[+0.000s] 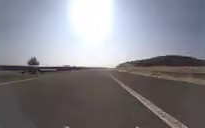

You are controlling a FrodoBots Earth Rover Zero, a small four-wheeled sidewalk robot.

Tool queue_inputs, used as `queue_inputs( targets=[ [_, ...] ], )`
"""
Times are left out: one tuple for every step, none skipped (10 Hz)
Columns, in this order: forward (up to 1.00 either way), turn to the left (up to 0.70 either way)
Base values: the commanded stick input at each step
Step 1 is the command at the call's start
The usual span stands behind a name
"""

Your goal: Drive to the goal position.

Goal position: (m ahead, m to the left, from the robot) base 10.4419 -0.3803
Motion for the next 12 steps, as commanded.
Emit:
queue_inputs(
  targets=[
    [1.0, 0.0],
    [1.0, 0.0],
    [1.0, 0.0],
    [1.0, 0.0],
    [1.0, 0.0],
    [1.0, 0.0],
    [1.0, 0.0],
    [1.0, 0.0],
    [1.0, 0.0],
    [1.0, 0.0],
    [1.0, 0.0],
    [1.0, 0.02]
  ],
)
